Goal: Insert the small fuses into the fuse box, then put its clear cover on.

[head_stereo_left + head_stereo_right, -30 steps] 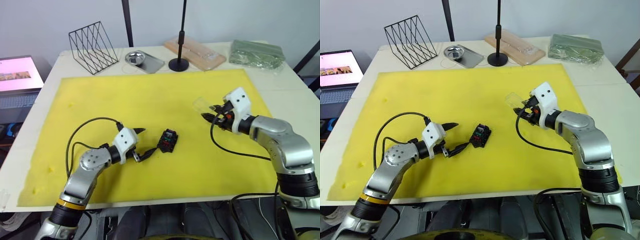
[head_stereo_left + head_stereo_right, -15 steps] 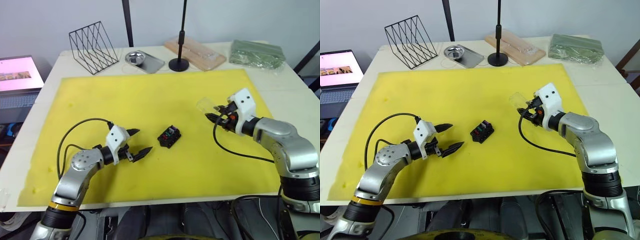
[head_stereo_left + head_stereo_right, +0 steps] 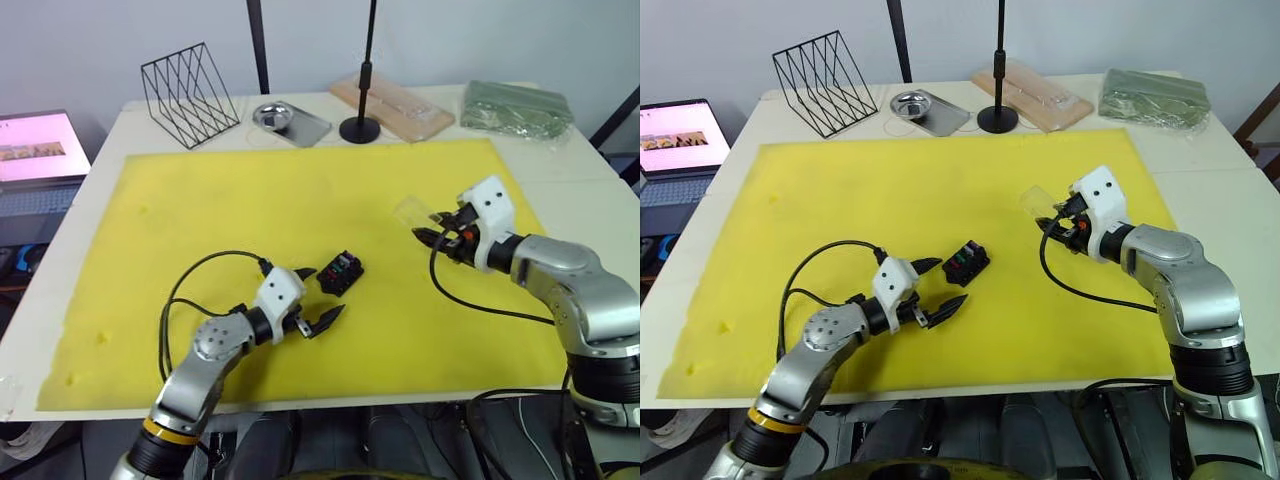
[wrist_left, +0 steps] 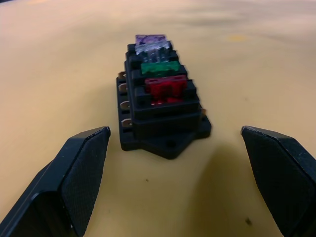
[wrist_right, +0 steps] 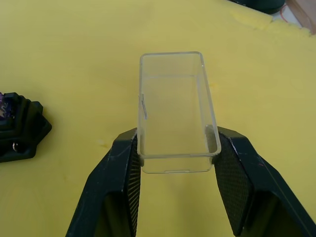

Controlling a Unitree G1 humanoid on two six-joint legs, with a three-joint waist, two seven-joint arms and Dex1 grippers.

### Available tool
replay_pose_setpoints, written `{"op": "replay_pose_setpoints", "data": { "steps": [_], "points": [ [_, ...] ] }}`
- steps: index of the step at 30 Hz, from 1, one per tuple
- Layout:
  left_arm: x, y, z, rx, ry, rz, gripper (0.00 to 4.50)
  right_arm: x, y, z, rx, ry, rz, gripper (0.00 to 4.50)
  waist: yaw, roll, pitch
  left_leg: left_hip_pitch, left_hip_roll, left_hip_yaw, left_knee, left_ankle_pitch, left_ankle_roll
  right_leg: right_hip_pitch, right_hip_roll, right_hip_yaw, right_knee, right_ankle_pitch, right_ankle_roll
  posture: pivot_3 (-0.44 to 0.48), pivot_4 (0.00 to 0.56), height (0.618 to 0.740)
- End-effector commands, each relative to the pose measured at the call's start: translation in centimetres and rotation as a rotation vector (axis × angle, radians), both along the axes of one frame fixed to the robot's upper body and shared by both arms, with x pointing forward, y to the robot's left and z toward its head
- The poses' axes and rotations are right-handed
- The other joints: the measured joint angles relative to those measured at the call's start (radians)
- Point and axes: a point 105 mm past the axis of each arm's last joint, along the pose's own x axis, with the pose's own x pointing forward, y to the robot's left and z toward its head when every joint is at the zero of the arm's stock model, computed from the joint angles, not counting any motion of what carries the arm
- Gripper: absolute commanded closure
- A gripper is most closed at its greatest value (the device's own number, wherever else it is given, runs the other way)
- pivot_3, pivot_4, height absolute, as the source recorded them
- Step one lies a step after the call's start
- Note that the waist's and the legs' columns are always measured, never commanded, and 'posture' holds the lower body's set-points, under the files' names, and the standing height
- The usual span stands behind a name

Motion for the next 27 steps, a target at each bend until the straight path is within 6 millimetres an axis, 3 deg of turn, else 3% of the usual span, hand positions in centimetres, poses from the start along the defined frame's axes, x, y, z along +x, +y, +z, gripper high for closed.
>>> {"op": "replay_pose_setpoints", "data": {
  "steps": [1, 10, 13, 16, 17, 27],
  "points": [
    [0.1, -0.8, -0.3, 0.012, -0.006, 0.018, 0.00, -0.3, 0.4, 2.1, -0.017, -0.069, 0.026, 2.71, 0.000, 0.000, 0.000, 0.000, 0.000, 0.000, 0.000, 0.000, 0.000, 0.000, 0.000, 0.000, 0.000, 0.000, 0.000, 0.000, 0.150, 0.740],
    [0.6, -1.5, -1.0, 0.027, 0.028, 0.093, 0.00, -0.4, 0.2, 2.3, -0.021, -0.064, 0.019, 2.71, 0.001, 0.001, -0.001, 0.001, 0.000, 0.000, 0.001, 0.000, 0.000, 0.001, 0.000, 0.000, 0.000, 0.000, 0.000, 0.000, 0.150, 0.740],
    [1.0, -1.6, -1.1, 0.021, 0.036, 0.087, 0.56, -0.4, 0.3, 2.3, -0.018, -0.064, 0.017, 2.71, 0.001, 0.001, -0.001, 0.001, 0.000, 0.000, 0.001, 0.000, 0.000, 0.001, 0.000, 0.000, 0.000, 0.000, 0.000, 0.000, 0.150, 0.740],
    [1.5, -1.8, -1.1, 0.032, 0.036, 0.055, 1.61, -0.4, 0.3, 2.3, -0.014, -0.066, 0.013, 2.71, 0.004, 0.002, -0.001, 0.001, 0.000, 0.000, 0.001, 0.000, 0.000, 0.002, 0.000, 0.000, 0.000, 0.000, 0.000, 0.000, 0.150, 0.740],
    [1.6, -1.9, -1.1, 0.040, 0.036, 0.043, 1.70, -0.4, 0.3, 2.3, -0.013, -0.067, 0.012, 2.71, 0.004, 0.002, -0.001, 0.001, 0.000, 0.000, 0.001, 0.000, 0.000, 0.002, 0.000, 0.000, 0.000, 0.000, 0.000, 0.000, 0.150, 0.740],
    [1.4, -1.0, 0.2, 0.058, 0.006, -0.067, 1.70, -0.4, 0.4, 2.3, 0.002, -0.075, 0.005, 2.71, -0.002, 0.002, -0.002, 0.001, 0.000, 0.000, 0.001, 0.000, 0.000, 0.002, 0.000, 0.000, 0.000, 0.000, 0.000, 0.000, 0.150, 0.740]
  ]
}}
